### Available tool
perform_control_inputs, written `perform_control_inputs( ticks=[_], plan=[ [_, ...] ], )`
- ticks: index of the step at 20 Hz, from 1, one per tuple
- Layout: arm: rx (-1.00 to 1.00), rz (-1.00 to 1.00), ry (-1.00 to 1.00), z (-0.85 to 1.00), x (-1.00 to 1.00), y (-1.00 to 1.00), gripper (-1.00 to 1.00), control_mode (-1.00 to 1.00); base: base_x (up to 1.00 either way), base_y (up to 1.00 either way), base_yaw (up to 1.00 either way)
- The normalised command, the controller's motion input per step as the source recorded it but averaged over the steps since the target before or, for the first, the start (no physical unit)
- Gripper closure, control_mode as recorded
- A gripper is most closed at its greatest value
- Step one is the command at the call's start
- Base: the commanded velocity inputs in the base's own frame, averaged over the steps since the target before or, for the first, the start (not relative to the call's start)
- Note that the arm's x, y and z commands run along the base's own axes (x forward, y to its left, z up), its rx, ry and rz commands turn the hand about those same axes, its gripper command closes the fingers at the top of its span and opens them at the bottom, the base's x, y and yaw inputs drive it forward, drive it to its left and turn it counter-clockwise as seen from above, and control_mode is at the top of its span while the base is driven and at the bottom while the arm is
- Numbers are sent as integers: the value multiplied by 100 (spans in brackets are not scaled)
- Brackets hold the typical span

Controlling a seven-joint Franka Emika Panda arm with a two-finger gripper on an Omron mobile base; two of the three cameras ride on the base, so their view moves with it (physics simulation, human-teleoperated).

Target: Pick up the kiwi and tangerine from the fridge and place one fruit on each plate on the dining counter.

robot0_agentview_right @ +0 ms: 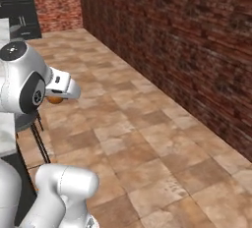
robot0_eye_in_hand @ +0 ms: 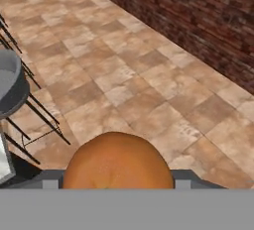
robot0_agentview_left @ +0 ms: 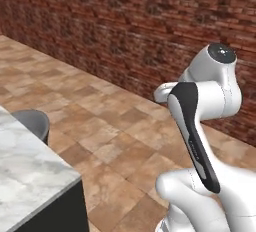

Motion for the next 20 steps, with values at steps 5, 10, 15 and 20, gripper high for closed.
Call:
perform_control_inputs(
  ticks=[5,10,15,20],
  plan=[
    [0,0,0,0,0,0,100,100,58,-100,28],
    [0,0,0,0,0,0,100,100,90,-89,34],
    [0,0,0,0,0,0,100,100,54,-66,59],
    [0,0,0,0,0,0,100,100,50,-22,86]
  ],
)
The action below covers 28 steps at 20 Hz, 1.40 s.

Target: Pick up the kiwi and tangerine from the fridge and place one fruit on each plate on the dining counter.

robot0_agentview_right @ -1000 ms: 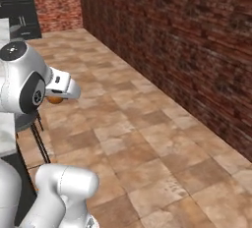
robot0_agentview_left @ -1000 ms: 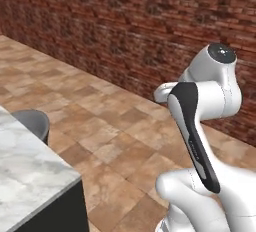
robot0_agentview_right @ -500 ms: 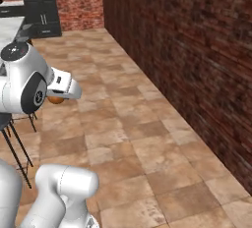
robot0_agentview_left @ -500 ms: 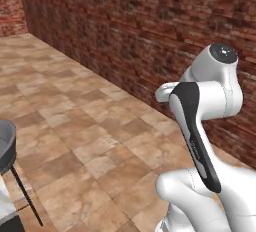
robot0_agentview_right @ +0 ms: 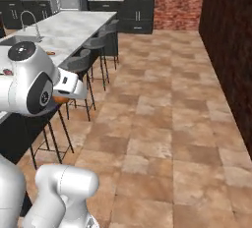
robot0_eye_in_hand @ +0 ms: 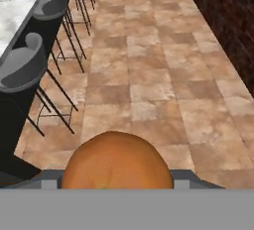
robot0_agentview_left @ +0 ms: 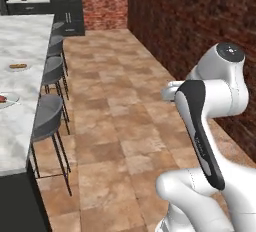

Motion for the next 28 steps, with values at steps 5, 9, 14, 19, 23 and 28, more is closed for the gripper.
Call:
perform_control_inputs(
  ticks=[5,9,14,19,23,28],
  plan=[
    [0,0,0,0,0,0,100,100,67,-19,89],
    [0,0,0,0,0,0,100,100,92,-42,76],
    [0,0,0,0,0,0,100,100,93,-79,43],
    [0,0,0,0,0,0,100,100,84,-13,42],
    [0,0,0,0,0,0,100,100,92,1,55],
    [0,0,0,0,0,0,100,100,100,-36,29]
  ],
)
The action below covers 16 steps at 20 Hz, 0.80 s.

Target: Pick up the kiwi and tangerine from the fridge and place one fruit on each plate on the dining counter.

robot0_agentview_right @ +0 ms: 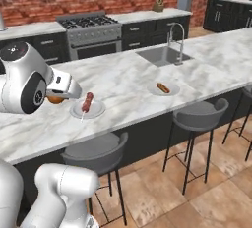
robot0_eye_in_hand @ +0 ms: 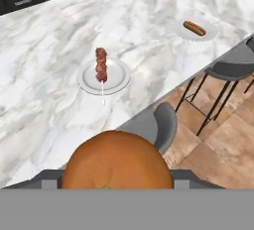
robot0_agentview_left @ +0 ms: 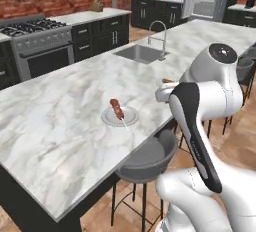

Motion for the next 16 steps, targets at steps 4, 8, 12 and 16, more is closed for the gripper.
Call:
perform_control_inputs(
  ticks=[4,8,12,16],
  plan=[
    [0,0,0,0,0,0,100,100,62,-8,11],
    [0,0,0,0,0,0,100,100,10,0,2],
    [0,0,0,0,0,0,100,100,0,0,1],
    [1,1,3,-8,50,10,100,-100,12,0,2]
  ],
)
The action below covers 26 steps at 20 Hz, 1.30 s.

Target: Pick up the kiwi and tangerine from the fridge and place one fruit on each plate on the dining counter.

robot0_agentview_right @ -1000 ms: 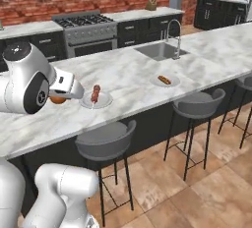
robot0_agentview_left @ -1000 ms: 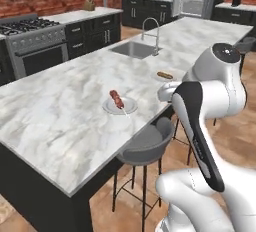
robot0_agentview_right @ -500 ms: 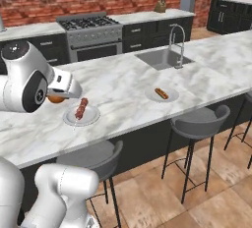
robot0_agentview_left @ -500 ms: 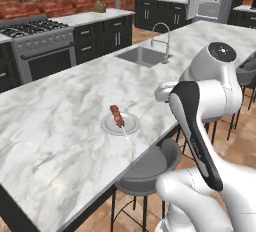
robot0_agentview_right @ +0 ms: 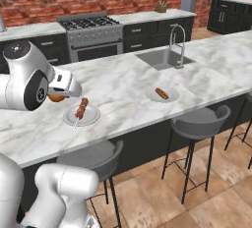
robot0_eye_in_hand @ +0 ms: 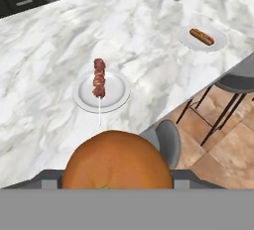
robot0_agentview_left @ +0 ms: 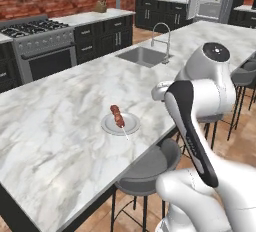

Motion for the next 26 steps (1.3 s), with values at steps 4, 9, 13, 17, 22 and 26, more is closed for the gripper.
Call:
perform_control_inputs(
  ticks=[4,9,13,17,22,26],
  plan=[
    [2,0,9,-56,100,40,100,-100,0,0,0],
    [1,7,12,-96,100,22,100,-100,0,0,0],
    [-1,11,35,-74,92,2,100,-100,0,0,0],
    [-7,0,21,-62,60,0,100,-100,0,0,0],
    [-7,0,14,-30,62,5,100,-100,0,0,0],
    [0,-1,4,-19,89,13,100,-100,0,0,0]
  ],
)
